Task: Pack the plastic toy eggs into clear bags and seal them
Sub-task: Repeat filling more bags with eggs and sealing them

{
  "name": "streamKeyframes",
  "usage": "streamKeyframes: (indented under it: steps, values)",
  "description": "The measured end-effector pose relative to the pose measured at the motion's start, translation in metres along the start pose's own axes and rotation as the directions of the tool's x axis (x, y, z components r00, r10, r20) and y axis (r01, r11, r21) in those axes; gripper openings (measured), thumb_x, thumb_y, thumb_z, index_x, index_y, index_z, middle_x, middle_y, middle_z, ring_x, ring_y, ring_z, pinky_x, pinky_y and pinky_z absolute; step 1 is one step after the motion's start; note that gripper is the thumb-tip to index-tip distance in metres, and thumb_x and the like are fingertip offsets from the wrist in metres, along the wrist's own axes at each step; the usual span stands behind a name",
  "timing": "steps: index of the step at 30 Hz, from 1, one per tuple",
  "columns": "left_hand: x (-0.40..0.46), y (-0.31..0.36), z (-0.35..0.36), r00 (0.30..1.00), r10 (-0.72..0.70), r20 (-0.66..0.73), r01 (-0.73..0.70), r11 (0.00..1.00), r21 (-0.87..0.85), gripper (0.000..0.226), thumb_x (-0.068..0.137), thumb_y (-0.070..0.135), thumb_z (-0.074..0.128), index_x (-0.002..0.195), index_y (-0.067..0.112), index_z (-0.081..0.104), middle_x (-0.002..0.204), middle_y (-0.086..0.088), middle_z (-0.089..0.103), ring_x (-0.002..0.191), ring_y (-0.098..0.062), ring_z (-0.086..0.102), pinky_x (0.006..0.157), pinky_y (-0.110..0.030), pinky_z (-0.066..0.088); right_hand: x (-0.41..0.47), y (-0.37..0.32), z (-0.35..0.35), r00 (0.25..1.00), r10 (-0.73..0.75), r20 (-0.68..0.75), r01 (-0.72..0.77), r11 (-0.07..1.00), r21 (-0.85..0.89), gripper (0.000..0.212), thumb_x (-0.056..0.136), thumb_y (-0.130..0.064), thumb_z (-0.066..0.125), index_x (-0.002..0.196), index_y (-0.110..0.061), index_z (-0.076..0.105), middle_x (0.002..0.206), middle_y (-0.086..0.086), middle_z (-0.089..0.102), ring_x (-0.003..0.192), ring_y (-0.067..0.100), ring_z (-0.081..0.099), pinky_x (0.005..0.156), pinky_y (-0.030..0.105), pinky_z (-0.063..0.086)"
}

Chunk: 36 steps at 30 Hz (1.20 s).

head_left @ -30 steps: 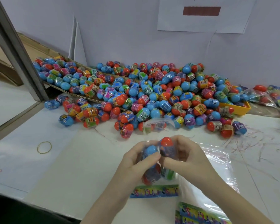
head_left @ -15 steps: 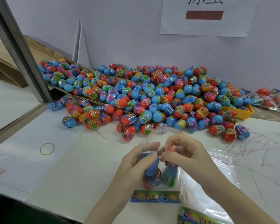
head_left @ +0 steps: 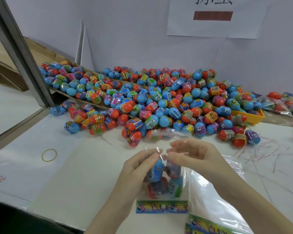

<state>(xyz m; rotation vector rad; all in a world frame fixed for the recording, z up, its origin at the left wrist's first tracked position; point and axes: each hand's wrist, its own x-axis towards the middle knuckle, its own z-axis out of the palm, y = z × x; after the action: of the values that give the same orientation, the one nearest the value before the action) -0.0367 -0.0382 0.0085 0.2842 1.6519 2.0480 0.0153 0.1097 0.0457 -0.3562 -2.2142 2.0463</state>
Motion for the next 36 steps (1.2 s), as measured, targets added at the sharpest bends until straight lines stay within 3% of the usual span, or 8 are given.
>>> streamKeyframes:
  steps: [7,9,11,14,22,28,31,36]
  values:
    - [0.002,0.008,0.007,0.964,0.255,-0.077,-0.244,0.961,0.128,0.027,0.074,0.04,0.051,0.089,0.025,0.067,0.091,0.014,0.071,0.087,-0.004,0.067,0.069,-0.012,0.051,0.003,-0.004,0.001,0.99,-0.12,-0.08,0.12,0.993,0.002,0.011,0.073,-0.013,0.07,0.083,-0.016,0.068,0.072,0.002,0.072,0.066,0.009,0.067,0.06,0.01,0.046]
    - [0.002,0.011,0.008,0.955,0.284,-0.081,-0.275,0.956,0.106,0.018,0.083,0.025,0.051,0.086,0.019,0.068,0.085,0.009,0.073,0.079,-0.008,0.069,0.065,-0.013,0.051,0.001,-0.006,0.004,0.952,-0.248,-0.179,0.217,0.961,-0.173,0.018,0.073,-0.017,0.072,0.087,-0.025,0.066,0.078,-0.007,0.072,0.074,0.006,0.065,0.067,0.011,0.047]
    - [0.002,0.013,0.009,0.958,0.277,-0.077,-0.271,0.959,0.08,0.018,0.087,0.014,0.05,0.087,0.016,0.068,0.08,0.004,0.074,0.073,-0.011,0.07,0.061,-0.013,0.051,0.0,-0.01,0.007,0.79,-0.574,-0.217,0.38,0.735,-0.561,0.021,0.074,-0.028,0.073,0.092,-0.034,0.061,0.09,-0.017,0.067,0.086,0.004,0.06,0.078,0.018,0.045]
    - [-0.002,0.014,0.011,0.945,0.315,-0.088,-0.309,0.948,0.075,0.017,0.085,0.02,0.051,0.087,0.017,0.067,0.073,0.004,0.073,0.069,-0.009,0.07,0.059,-0.012,0.05,0.001,-0.014,0.015,0.537,-0.843,0.034,0.485,0.276,-0.83,0.016,0.08,-0.035,0.062,0.089,-0.026,0.072,0.091,-0.008,0.065,0.09,0.015,0.055,0.079,0.03,0.038]
    - [-0.009,0.016,0.006,0.907,0.42,-0.028,-0.396,0.875,0.279,0.02,0.088,0.034,0.053,0.081,0.031,0.07,0.082,0.006,0.072,0.082,-0.007,0.067,0.071,-0.021,0.054,0.008,-0.022,0.024,0.422,-0.875,0.236,0.486,-0.001,-0.874,0.021,0.087,-0.026,0.057,0.079,-0.019,0.075,0.079,-0.003,0.067,0.084,0.018,0.046,0.074,0.031,0.031]
    - [-0.012,0.019,0.003,0.844,0.53,0.084,-0.495,0.708,0.503,0.028,0.085,0.043,0.039,0.084,0.032,0.065,0.08,0.014,0.068,0.076,-0.003,0.062,0.067,-0.017,0.049,0.002,-0.028,0.019,0.337,-0.749,0.571,0.304,-0.488,-0.819,0.016,0.084,-0.01,0.06,0.071,-0.016,0.068,0.069,-0.003,0.062,0.07,0.019,0.059,0.071,0.031,0.032]
    - [-0.012,0.017,0.002,0.812,0.573,0.11,-0.514,0.614,0.599,0.035,0.087,0.043,0.036,0.079,0.022,0.062,0.07,0.004,0.063,0.064,-0.014,0.057,0.059,-0.034,0.044,0.003,-0.032,0.018,0.297,-0.727,0.619,0.27,-0.558,-0.785,0.021,0.083,-0.01,0.06,0.063,-0.016,0.062,0.064,-0.003,0.056,0.066,0.018,0.058,0.069,0.03,0.031]
    - [-0.013,0.017,0.002,0.798,0.592,0.115,-0.524,0.585,0.62,0.032,0.087,0.041,0.035,0.079,0.026,0.062,0.069,0.004,0.062,0.061,-0.012,0.055,0.058,-0.037,0.043,0.006,-0.033,0.018,0.253,-0.761,0.598,0.262,-0.541,-0.799,0.024,0.082,-0.011,0.061,0.059,-0.016,0.056,0.061,-0.003,0.054,0.062,0.017,0.057,0.069,0.031,0.03]
